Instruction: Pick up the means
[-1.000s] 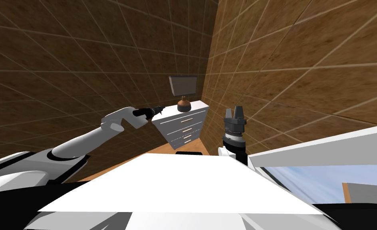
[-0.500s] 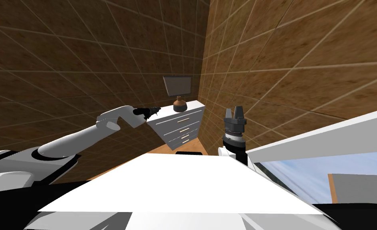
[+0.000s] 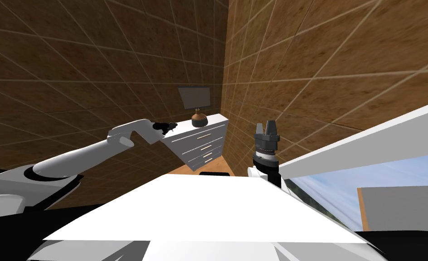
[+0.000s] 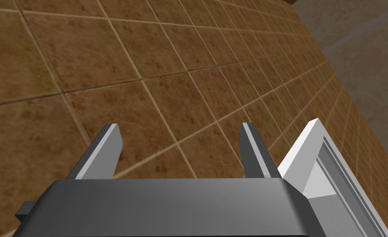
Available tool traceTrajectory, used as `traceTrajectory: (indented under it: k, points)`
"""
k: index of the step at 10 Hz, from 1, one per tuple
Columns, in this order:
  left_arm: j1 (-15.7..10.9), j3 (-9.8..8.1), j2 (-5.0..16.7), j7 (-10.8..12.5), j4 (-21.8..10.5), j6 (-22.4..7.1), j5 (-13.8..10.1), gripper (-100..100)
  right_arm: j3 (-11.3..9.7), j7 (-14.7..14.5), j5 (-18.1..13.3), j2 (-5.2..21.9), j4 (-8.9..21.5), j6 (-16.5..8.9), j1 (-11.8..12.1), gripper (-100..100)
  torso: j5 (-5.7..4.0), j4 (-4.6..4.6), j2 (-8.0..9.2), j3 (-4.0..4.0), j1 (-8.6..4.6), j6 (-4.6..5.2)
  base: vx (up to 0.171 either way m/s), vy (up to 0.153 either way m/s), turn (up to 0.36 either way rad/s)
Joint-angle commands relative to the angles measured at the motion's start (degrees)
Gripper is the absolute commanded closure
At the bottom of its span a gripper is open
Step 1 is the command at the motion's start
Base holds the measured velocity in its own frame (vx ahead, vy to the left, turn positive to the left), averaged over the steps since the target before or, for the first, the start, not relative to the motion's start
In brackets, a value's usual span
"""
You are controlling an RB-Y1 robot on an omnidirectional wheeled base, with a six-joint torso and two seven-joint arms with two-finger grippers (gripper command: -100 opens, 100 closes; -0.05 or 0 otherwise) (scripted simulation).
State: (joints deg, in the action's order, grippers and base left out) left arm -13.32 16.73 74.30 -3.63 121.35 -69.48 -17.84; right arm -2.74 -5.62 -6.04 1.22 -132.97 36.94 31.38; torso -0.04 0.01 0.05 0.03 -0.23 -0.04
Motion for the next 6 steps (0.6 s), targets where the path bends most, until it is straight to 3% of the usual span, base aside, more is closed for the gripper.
traceTrajectory:
  k: [1,6]
  points:
    - [-0.2,0.2,0.7,0.1,0.1,-2.3,0.0,-100,0.0,0.0,0.0,0.0,0.0,0.0,0.0,0,0.0,0.0,0.0,0.0,0.0,0.0,-0.007,-0.055,-0.042]
    - [-0.7,1.76,3.4,0.1,-1.1,-9.2,1.3,-100,0.0,0.0,0.0,0.0,0.0,0.0,0.0,0,-0.01,0.01,0.03,0.02,-0.05,0.0,-0.007,-0.064,-0.066]
